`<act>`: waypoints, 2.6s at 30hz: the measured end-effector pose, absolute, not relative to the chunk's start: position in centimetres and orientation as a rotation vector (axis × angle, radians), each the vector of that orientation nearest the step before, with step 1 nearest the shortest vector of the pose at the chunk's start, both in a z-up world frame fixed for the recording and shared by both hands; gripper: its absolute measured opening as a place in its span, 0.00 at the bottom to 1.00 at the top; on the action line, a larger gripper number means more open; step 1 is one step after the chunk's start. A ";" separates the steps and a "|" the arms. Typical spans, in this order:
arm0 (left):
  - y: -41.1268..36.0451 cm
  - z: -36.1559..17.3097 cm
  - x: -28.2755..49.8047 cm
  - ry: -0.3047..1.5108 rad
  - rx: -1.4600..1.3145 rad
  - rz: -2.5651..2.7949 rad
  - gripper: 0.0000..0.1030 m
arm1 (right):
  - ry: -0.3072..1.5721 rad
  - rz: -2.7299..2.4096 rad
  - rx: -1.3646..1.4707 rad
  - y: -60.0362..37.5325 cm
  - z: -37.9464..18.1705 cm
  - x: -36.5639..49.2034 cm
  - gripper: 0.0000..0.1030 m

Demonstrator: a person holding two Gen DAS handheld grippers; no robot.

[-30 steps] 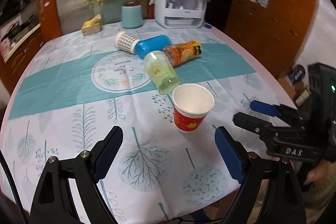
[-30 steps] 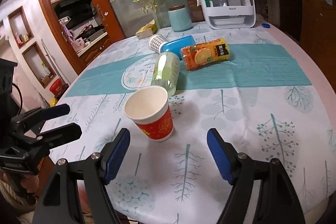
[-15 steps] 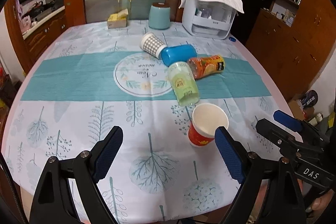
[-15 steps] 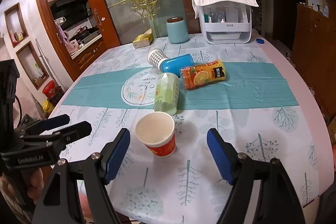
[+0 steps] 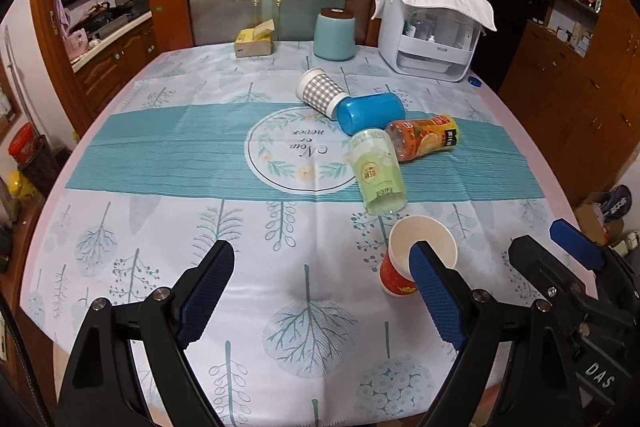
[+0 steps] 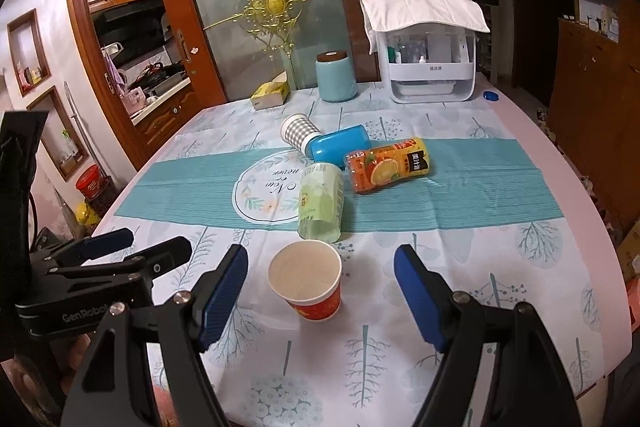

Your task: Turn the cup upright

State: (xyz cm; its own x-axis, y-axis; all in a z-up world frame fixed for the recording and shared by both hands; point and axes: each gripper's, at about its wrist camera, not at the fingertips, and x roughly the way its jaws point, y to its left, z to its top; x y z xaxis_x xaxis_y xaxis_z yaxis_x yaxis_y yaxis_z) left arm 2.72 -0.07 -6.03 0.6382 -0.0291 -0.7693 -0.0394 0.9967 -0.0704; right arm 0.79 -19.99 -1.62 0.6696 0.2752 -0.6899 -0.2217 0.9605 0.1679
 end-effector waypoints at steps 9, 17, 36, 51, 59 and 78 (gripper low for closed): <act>-0.3 -5.5 2.3 0.849 -0.059 0.051 0.86 | 0.781 0.254 0.062 -20.1 -1.8 0.9 0.74; -0.5 -5.4 2.1 0.842 -0.057 0.060 0.86 | 0.789 0.244 0.066 -20.2 -2.0 1.0 0.74; -0.5 -5.3 2.0 0.843 -0.061 0.064 0.86 | 0.798 0.246 0.062 -19.9 -2.6 1.0 0.74; -0.4 -5.4 1.9 0.847 -0.059 0.064 0.86 | 0.801 0.240 0.059 -19.8 -2.9 1.0 0.74; -0.4 -5.5 1.9 0.847 -0.058 0.064 0.86 | 0.802 0.238 0.059 -19.8 -2.9 1.0 0.74; -0.4 -5.7 1.8 0.850 -0.058 0.064 0.86 | 0.813 0.234 0.058 -19.8 -3.2 0.9 0.74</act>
